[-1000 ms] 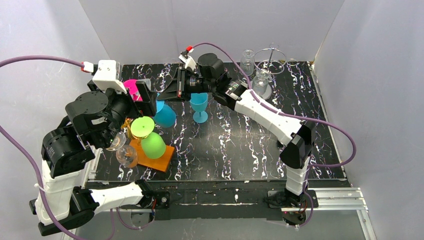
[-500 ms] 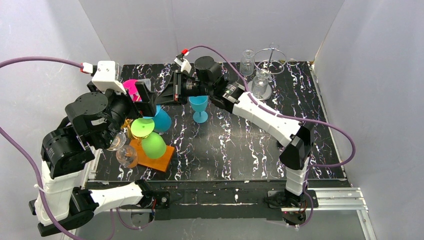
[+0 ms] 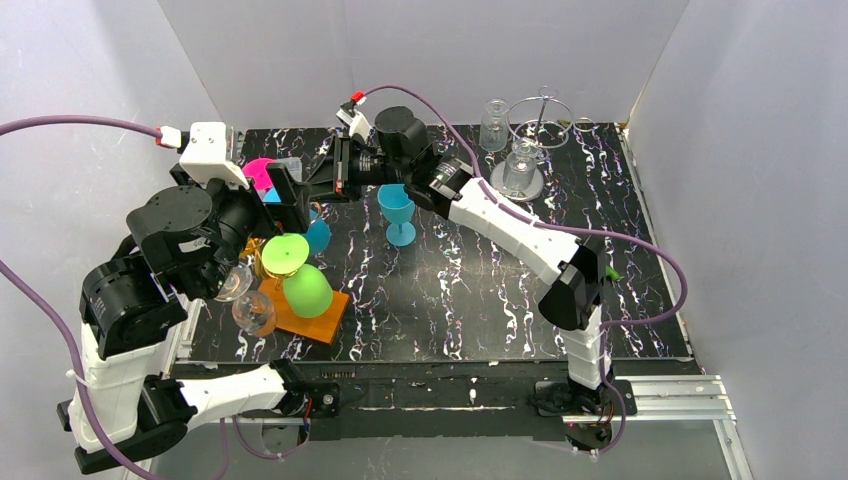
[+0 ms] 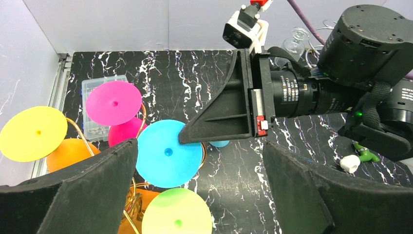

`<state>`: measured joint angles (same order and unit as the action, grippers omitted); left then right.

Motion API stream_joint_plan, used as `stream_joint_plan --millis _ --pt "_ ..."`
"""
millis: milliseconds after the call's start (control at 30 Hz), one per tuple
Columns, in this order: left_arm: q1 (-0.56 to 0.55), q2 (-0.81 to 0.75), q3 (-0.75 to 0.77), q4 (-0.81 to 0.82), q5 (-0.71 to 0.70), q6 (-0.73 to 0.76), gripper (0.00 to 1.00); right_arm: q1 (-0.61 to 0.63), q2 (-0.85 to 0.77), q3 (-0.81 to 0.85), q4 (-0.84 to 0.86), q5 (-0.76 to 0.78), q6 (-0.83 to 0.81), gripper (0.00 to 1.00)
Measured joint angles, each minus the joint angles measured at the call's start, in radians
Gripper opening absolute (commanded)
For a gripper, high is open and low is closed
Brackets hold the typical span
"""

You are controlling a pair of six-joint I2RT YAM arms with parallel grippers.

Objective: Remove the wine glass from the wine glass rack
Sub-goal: Pick up the wine glass from the wine rack, then place the wine glass at the center of the board.

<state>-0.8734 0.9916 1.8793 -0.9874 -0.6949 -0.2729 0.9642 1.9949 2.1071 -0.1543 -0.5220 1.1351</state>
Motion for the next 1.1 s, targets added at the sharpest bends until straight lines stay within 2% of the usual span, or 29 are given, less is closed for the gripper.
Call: stream_joint_plan --millis 667,1100 --pt "0.000 0.005 0.009 0.007 -0.001 0.000 0.99 -0.053 0.034 0.033 0.000 0.123 0.015 0.01" --pt "0.000 0.091 0.037 0.018 0.032 -0.016 0.99 -0.122 -0.061 -0.117 -0.009 0.158 0.010 0.01"
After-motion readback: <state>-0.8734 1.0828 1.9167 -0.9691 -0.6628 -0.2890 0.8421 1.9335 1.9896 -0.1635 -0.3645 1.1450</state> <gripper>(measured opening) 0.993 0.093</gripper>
